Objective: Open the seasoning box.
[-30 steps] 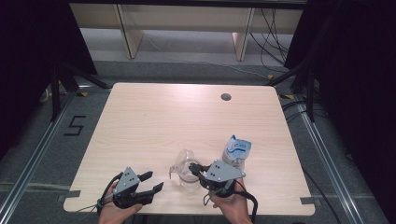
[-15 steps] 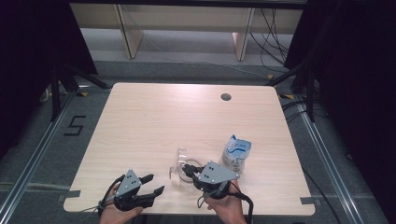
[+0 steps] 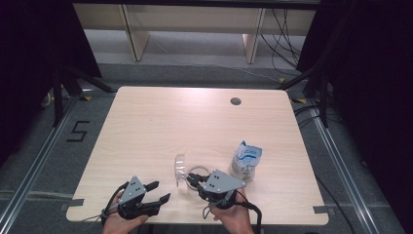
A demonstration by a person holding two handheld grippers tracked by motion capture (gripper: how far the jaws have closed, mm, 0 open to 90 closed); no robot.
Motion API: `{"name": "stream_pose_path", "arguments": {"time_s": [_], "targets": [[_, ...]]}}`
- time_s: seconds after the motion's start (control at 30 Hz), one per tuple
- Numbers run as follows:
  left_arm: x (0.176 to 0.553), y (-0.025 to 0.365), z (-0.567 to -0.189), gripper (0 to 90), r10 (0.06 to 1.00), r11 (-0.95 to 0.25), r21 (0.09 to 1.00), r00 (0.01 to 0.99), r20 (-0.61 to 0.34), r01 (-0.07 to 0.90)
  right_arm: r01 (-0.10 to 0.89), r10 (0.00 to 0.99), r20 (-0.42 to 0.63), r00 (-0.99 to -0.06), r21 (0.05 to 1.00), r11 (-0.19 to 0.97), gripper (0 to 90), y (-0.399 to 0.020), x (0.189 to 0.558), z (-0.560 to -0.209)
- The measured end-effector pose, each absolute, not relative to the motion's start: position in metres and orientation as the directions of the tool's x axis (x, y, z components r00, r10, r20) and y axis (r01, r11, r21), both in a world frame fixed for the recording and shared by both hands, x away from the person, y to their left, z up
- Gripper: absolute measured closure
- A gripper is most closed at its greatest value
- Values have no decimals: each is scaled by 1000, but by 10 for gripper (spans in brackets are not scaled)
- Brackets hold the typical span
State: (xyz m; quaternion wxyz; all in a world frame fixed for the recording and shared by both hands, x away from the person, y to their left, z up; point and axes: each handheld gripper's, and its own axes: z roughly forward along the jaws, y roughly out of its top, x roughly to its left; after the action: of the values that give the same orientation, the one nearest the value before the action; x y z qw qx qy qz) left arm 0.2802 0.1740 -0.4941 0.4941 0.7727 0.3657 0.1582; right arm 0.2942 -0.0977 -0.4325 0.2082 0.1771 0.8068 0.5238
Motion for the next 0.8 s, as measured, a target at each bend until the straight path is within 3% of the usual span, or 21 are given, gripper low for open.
{"name": "stream_pose_path", "arguments": {"time_s": [0.4,0.5,0.53,0.67,0.8], "targets": [[281,174,-497,335,729,-238,872,672,-130,427,75,544,-155,-825,923,376,743,-133,294,-431],[281,174,-496,316,730,-248,870,672,-122,427,91,563,-138,-815,929,360,697,-152,293,-433],[282,174,-497,298,726,-243,872,676,-127,425,96,559,-127,-820,931,352,636,-163,292,-434],[282,173,-499,262,736,-225,865,660,-151,449,102,565,-107,-818,940,327,537,-185,289,-437],[283,174,-499,244,733,-243,865,667,-133,440,116,588,-93,-803,944,308,494,-201,286,-441]]}}
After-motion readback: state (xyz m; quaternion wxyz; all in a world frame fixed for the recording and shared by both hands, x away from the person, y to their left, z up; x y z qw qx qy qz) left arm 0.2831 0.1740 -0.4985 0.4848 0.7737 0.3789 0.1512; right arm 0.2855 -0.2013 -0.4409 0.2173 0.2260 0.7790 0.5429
